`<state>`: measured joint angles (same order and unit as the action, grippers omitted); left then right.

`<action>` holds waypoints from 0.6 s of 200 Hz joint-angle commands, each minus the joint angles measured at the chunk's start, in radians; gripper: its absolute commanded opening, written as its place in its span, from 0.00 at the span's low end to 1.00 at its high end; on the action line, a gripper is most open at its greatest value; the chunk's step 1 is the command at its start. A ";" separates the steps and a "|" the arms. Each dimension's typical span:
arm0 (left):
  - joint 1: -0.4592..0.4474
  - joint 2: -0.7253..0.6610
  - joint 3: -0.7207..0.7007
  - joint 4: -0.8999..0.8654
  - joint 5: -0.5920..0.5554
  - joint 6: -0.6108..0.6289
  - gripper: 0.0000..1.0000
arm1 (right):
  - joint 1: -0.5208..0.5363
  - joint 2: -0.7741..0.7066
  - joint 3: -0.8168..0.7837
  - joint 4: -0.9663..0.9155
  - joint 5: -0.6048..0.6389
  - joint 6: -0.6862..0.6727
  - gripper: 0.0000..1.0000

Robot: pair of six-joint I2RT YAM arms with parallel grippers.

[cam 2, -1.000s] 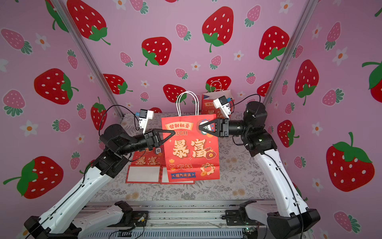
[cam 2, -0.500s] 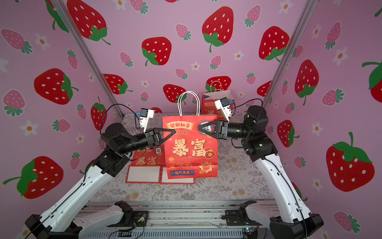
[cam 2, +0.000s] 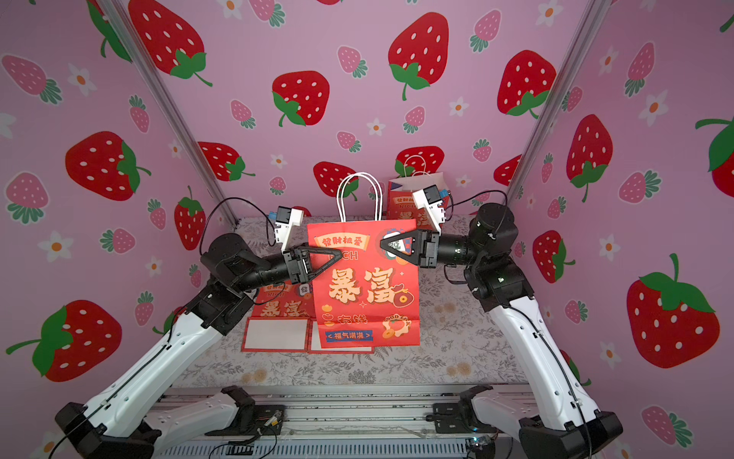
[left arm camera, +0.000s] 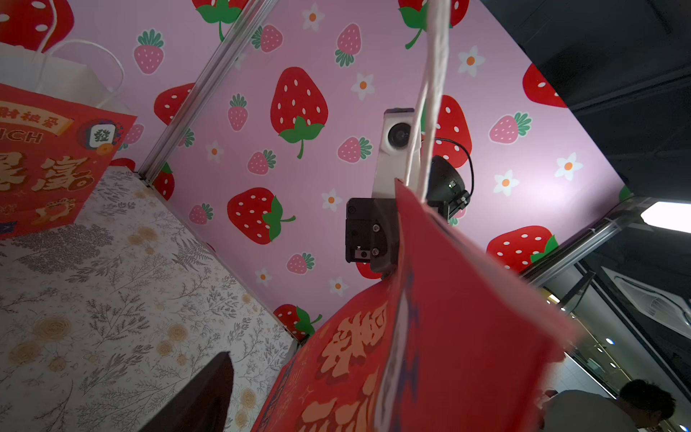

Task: Put away the paper bag
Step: Press the paper bag.

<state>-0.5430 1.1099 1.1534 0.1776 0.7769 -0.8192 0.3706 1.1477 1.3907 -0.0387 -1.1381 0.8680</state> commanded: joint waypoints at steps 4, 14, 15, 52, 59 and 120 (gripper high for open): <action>-0.029 0.022 0.048 0.056 0.065 -0.006 0.81 | 0.005 -0.009 0.014 0.057 -0.026 0.014 0.00; -0.046 0.033 0.058 0.052 0.073 0.002 0.80 | 0.005 -0.005 0.014 0.060 -0.023 0.016 0.00; -0.047 0.034 0.059 0.052 0.074 0.003 0.80 | 0.005 -0.005 0.014 0.061 -0.023 0.016 0.00; -0.067 0.039 0.071 0.039 0.051 0.029 0.42 | 0.005 -0.004 0.014 0.050 -0.016 0.006 0.00; -0.067 0.034 0.070 0.036 0.043 0.031 0.34 | 0.005 -0.007 0.014 0.038 -0.014 -0.007 0.00; -0.066 0.006 0.065 0.023 0.010 0.054 0.50 | -0.019 -0.046 -0.019 -0.010 -0.001 -0.039 0.00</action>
<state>-0.5987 1.1320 1.1847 0.1749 0.7990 -0.7822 0.3645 1.1336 1.3857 -0.0425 -1.1454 0.8467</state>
